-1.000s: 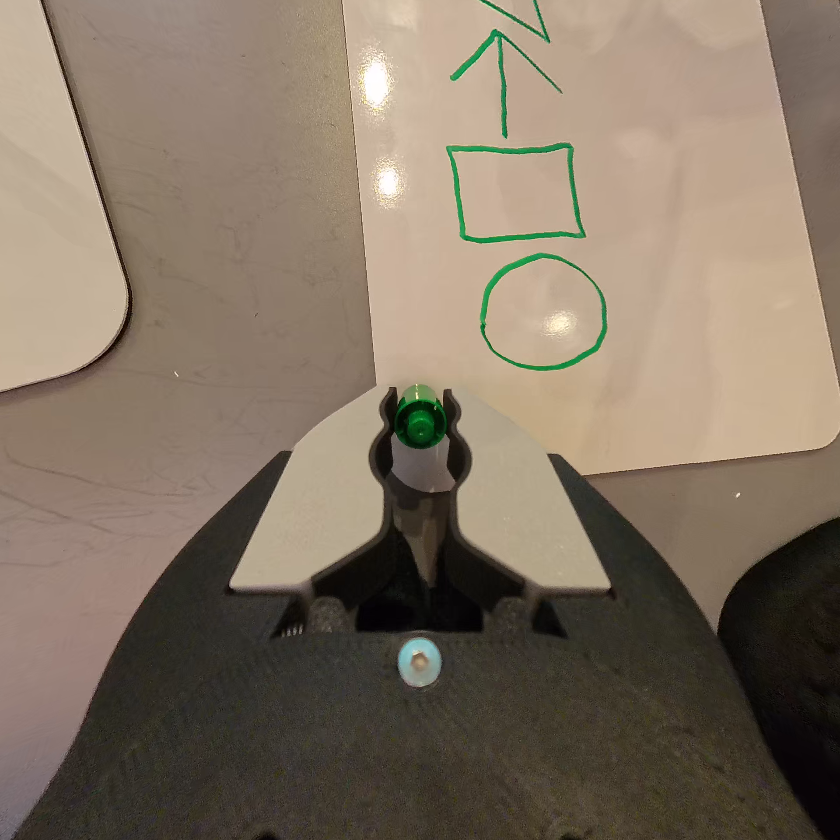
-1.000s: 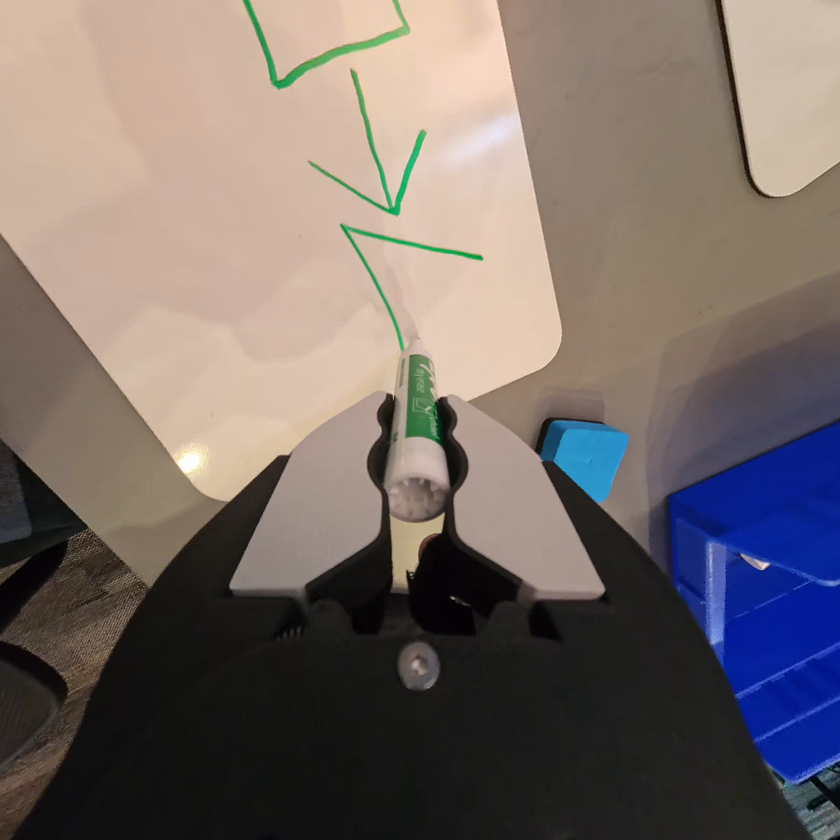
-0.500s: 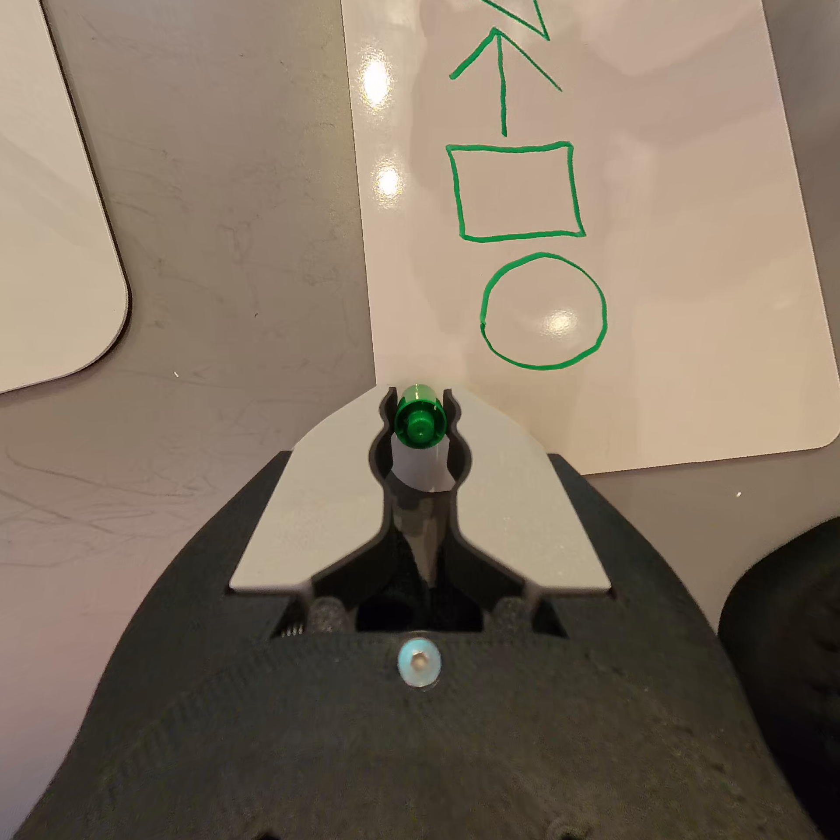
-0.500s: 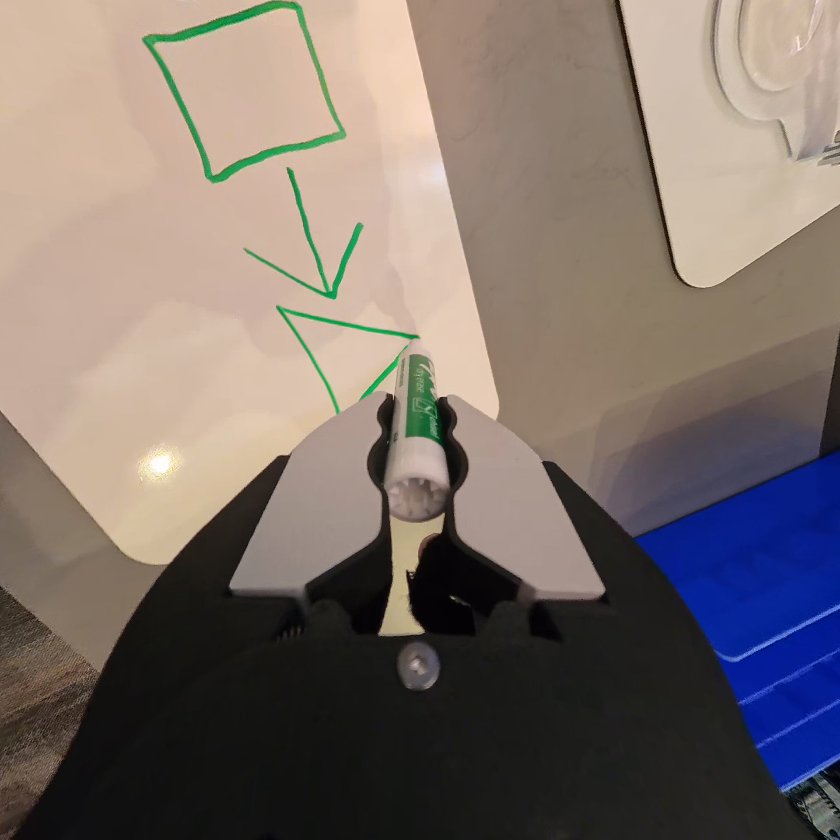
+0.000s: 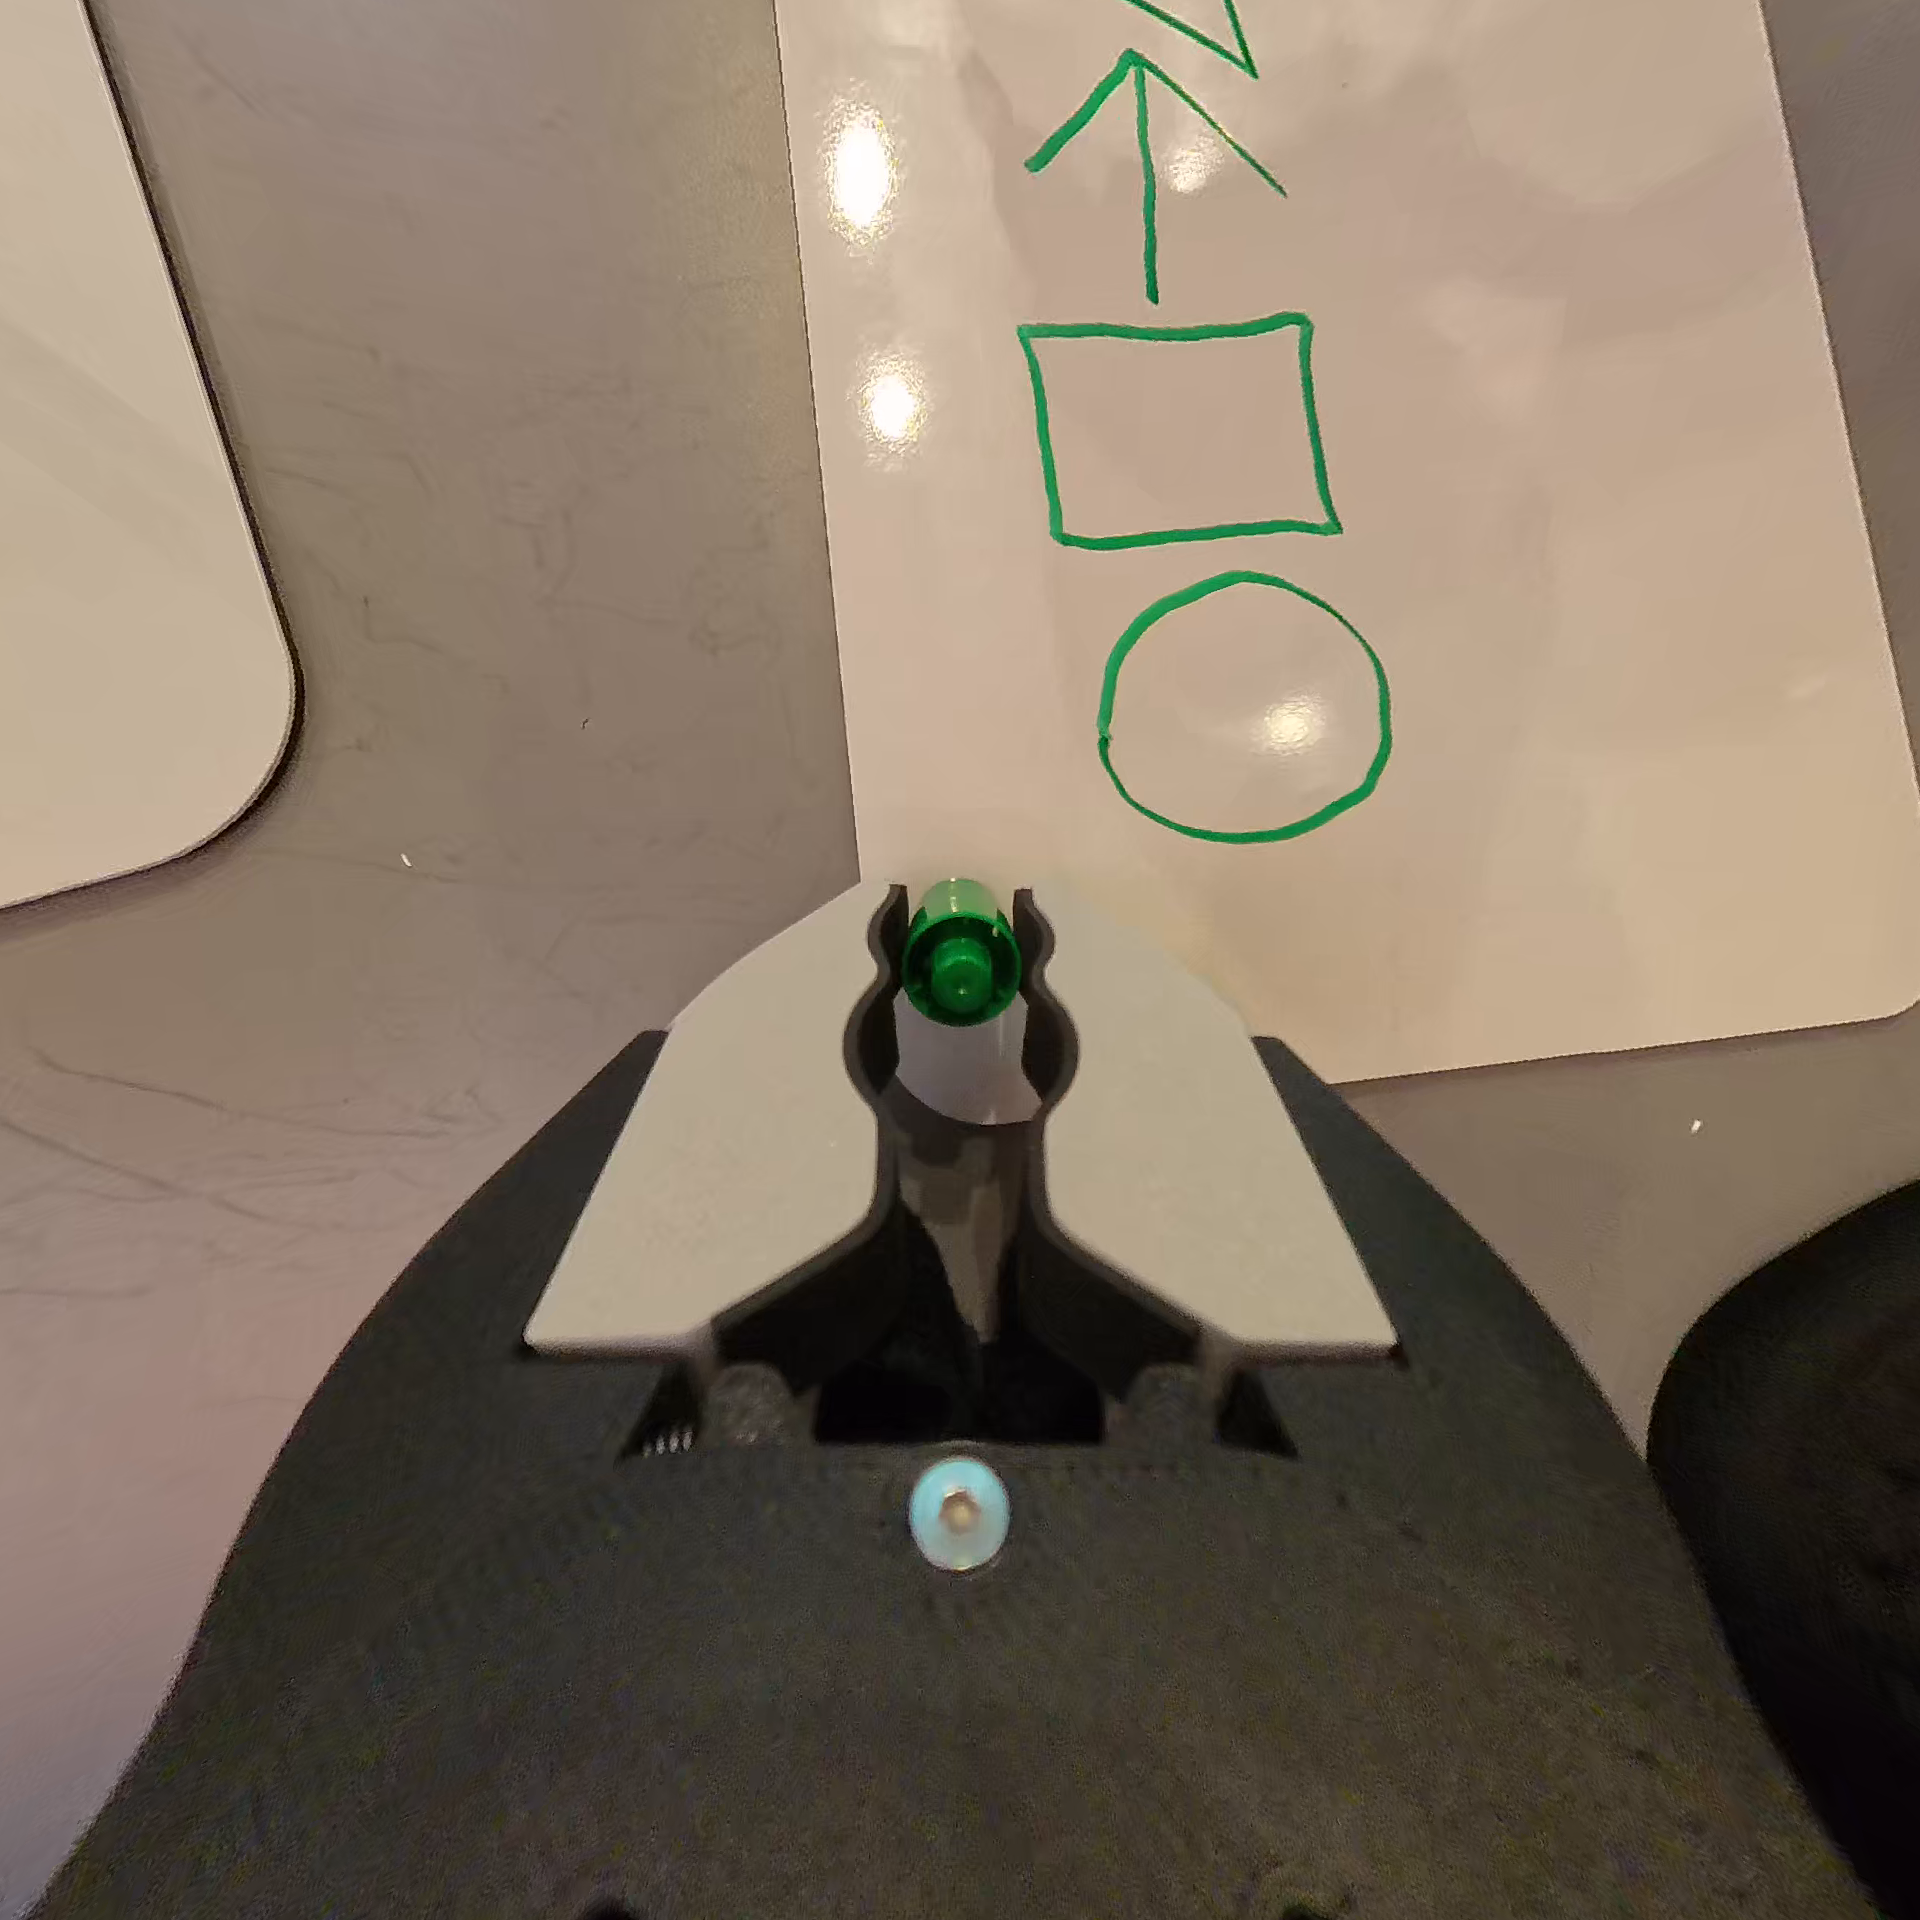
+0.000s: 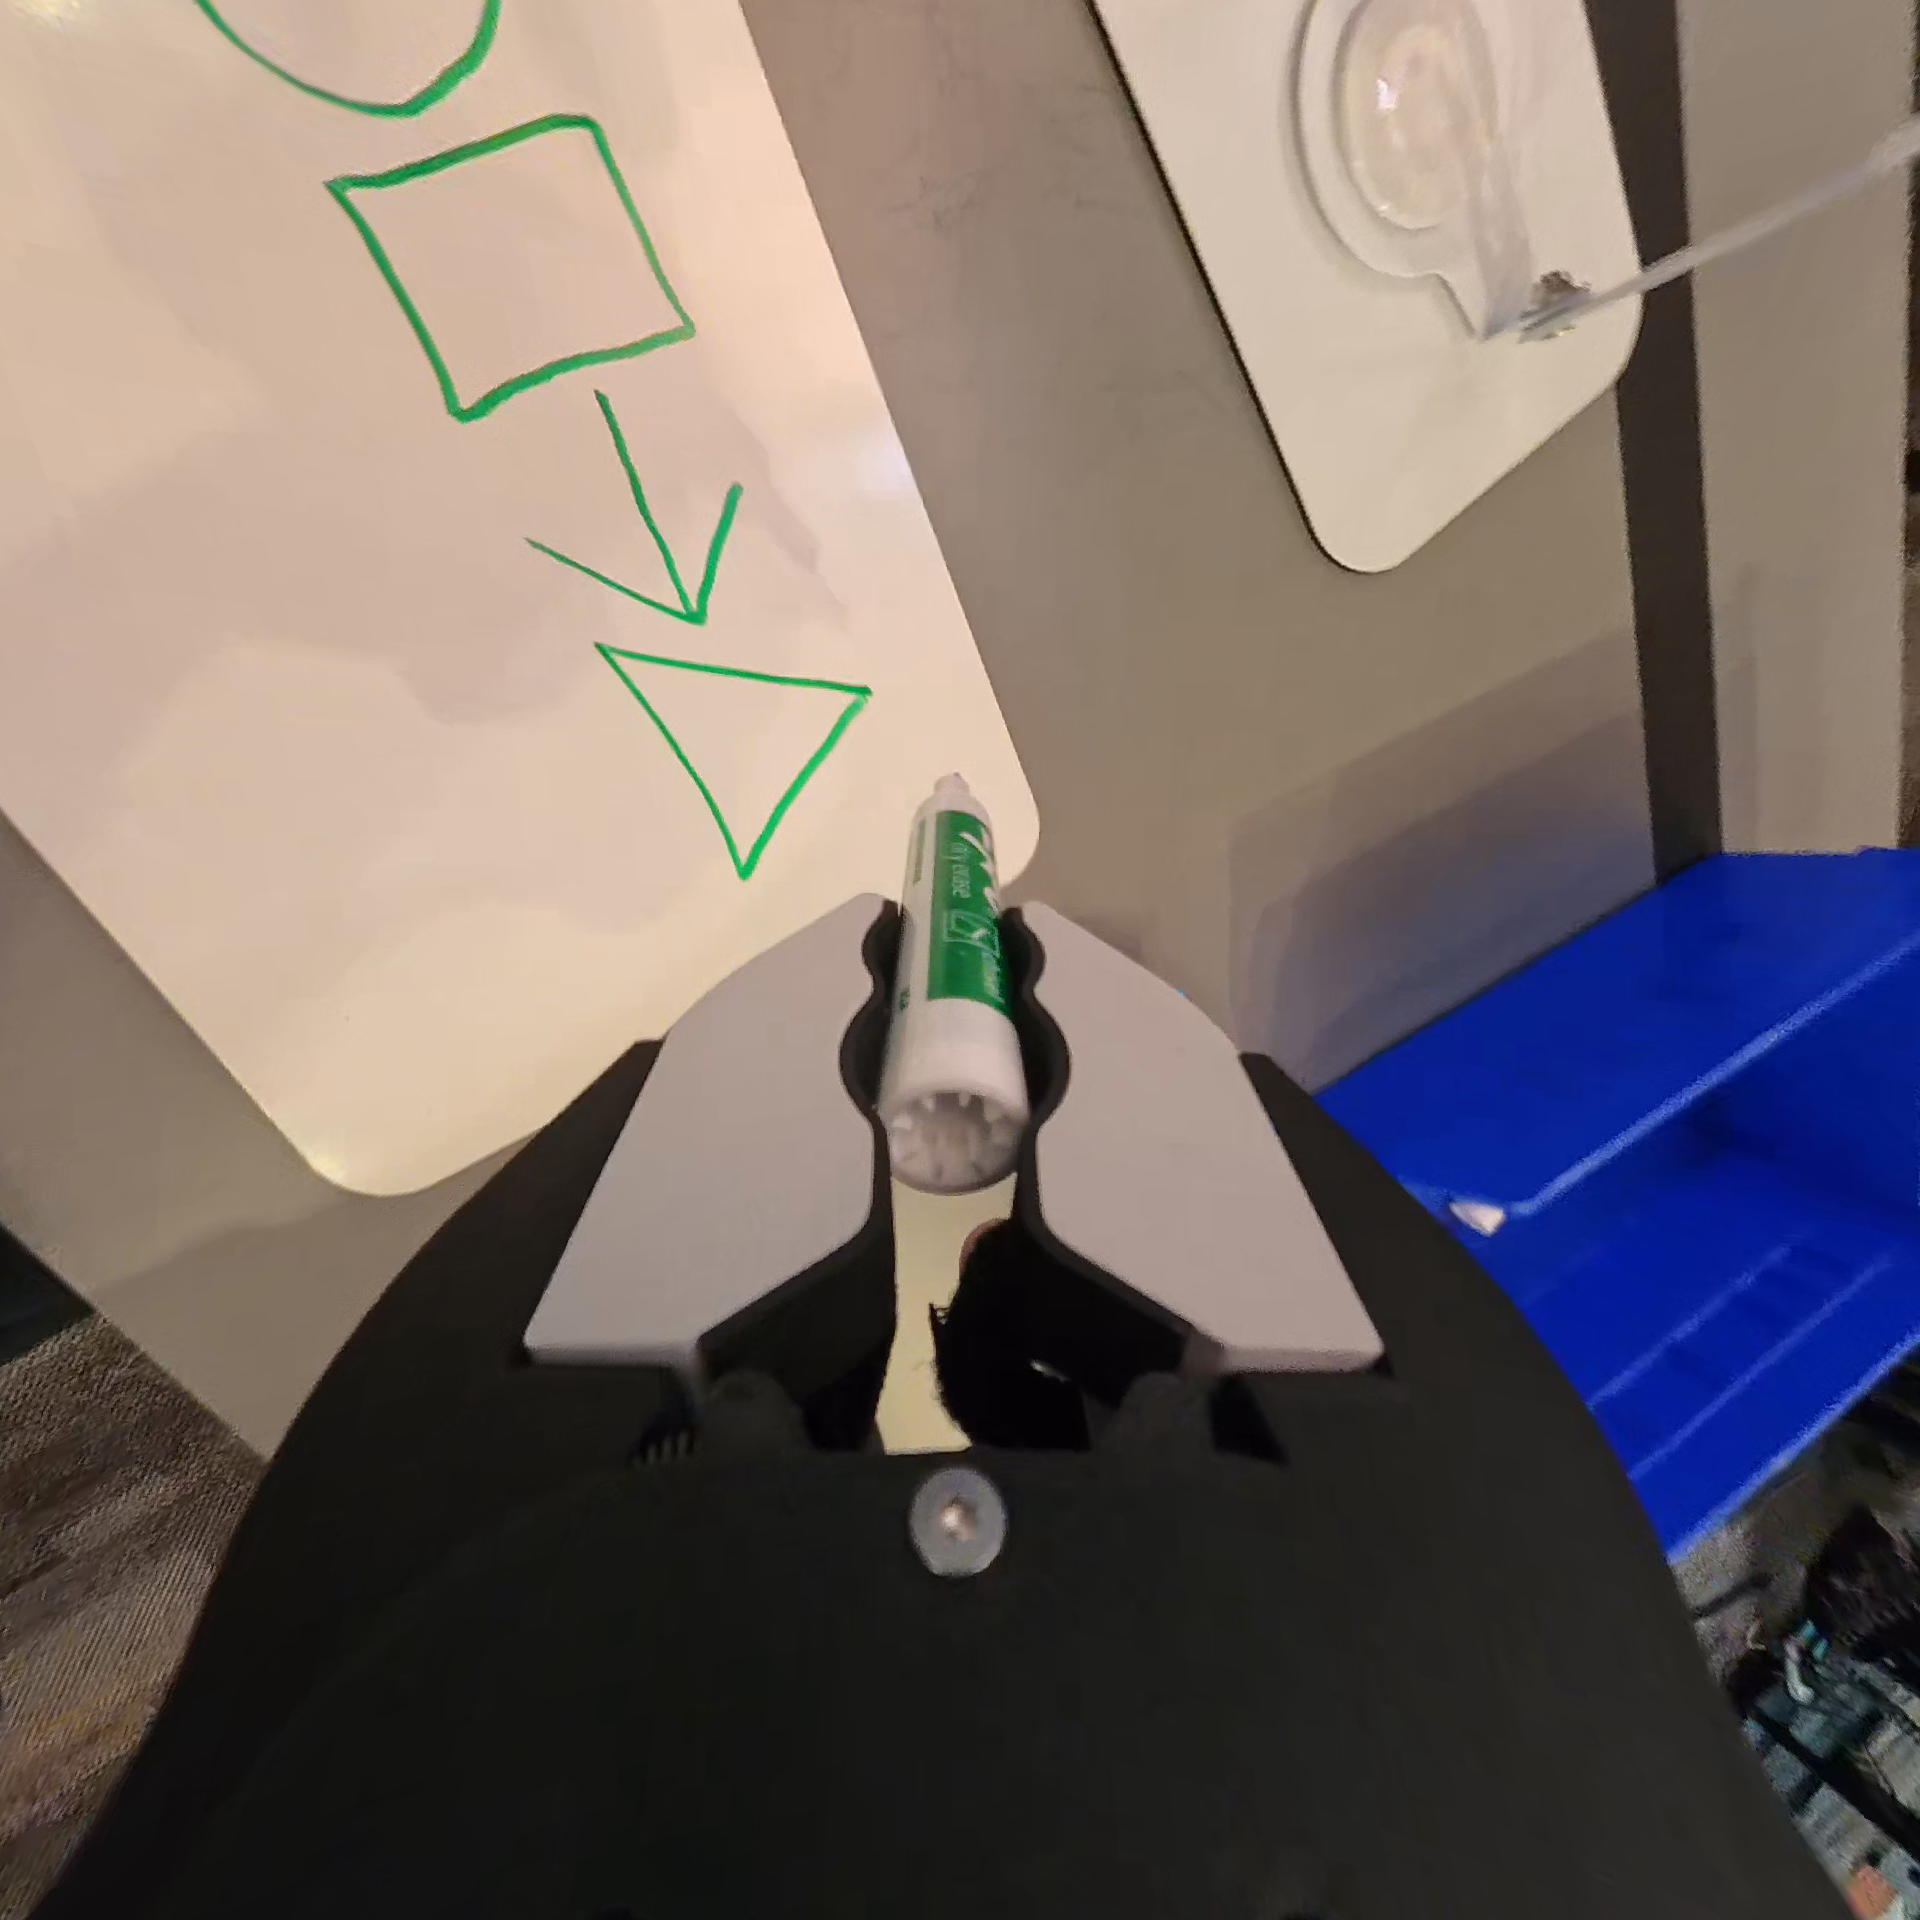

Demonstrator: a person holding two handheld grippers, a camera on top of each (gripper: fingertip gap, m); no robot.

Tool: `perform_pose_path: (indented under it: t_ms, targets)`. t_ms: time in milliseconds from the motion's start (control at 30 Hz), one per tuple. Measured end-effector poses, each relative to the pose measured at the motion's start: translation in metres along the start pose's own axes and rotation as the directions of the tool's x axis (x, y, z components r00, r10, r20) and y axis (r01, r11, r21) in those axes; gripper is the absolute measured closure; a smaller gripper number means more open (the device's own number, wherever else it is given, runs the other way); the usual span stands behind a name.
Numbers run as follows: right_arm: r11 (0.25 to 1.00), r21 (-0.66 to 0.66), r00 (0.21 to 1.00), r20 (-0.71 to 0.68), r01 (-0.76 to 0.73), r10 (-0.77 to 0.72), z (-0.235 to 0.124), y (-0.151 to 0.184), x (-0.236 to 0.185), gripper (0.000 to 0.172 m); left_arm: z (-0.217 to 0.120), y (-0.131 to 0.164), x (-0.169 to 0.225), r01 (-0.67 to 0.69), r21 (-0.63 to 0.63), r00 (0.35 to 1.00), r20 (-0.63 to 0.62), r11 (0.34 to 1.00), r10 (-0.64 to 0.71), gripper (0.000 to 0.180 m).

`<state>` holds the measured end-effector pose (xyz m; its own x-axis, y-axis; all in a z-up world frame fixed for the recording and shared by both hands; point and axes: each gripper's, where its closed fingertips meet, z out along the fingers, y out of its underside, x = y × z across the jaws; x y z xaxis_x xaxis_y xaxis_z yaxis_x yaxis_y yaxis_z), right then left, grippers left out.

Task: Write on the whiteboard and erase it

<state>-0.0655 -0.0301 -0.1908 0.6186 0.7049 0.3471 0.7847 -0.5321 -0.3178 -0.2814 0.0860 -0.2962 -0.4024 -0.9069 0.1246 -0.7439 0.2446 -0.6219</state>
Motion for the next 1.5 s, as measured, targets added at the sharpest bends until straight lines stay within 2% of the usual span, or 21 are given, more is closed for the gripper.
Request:
perform_pose_path:
  t_ms: [267,400,533,633,767,1067,1333,1400,1500]
  targets:
    - [0.998,0.062,0.998,-0.056,-0.025,0.029,-0.023,0.010,0.004,0.151,0.000,0.000,0.000,-0.004,-0.002,1.000,0.001,1.000,0.004,0.161]
    - [0.987,0.159,0.997,-0.072,0.014,-0.003,-0.025,-0.007,0.024,0.151,0.001,-0.001,0.000,0.001,0.000,1.000,-0.004,1.000,-0.001,0.161]
    - [0.950,0.310,0.999,-0.038,0.044,-0.034,-0.022,-0.033,0.058,0.151,0.002,-0.004,0.000,0.016,0.028,1.000,-0.025,0.999,-0.015,0.161]
    - [0.927,0.366,0.997,-0.045,0.080,-0.069,-0.020,-0.048,0.089,0.151,0.003,-0.005,0.000,0.023,0.041,0.999,-0.043,0.999,-0.021,0.161]
    - [0.891,0.430,0.989,-0.044,0.144,-0.138,-0.021,-0.061,0.108,0.151,0.005,-0.008,0.001,0.033,0.055,0.997,-0.066,0.998,-0.029,0.160]
    - [0.791,0.590,0.983,-0.036,0.164,-0.178,-0.024,-0.070,0.108,0.152,0.007,-0.010,0.001,0.041,0.035,0.998,-0.049,0.999,-0.040,0.160]
    - [0.752,0.639,0.982,-0.030,0.162,-0.186,-0.023,-0.071,0.104,0.152,0.008,-0.013,0.000,0.037,0.041,0.998,-0.045,0.998,-0.036,0.160]
    - [0.735,0.657,0.981,-0.042,0.171,-0.190,-0.025,-0.077,0.101,0.152,0.007,-0.020,-0.001,0.026,0.078,0.999,-0.043,0.997,-0.023,0.161]
    - [0.707,0.688,0.983,-0.057,0.164,-0.172,-0.025,-0.087,0.100,0.152,-0.009,-0.046,-0.004,0.001,0.208,1.000,0.002,0.978,-0.001,0.161]
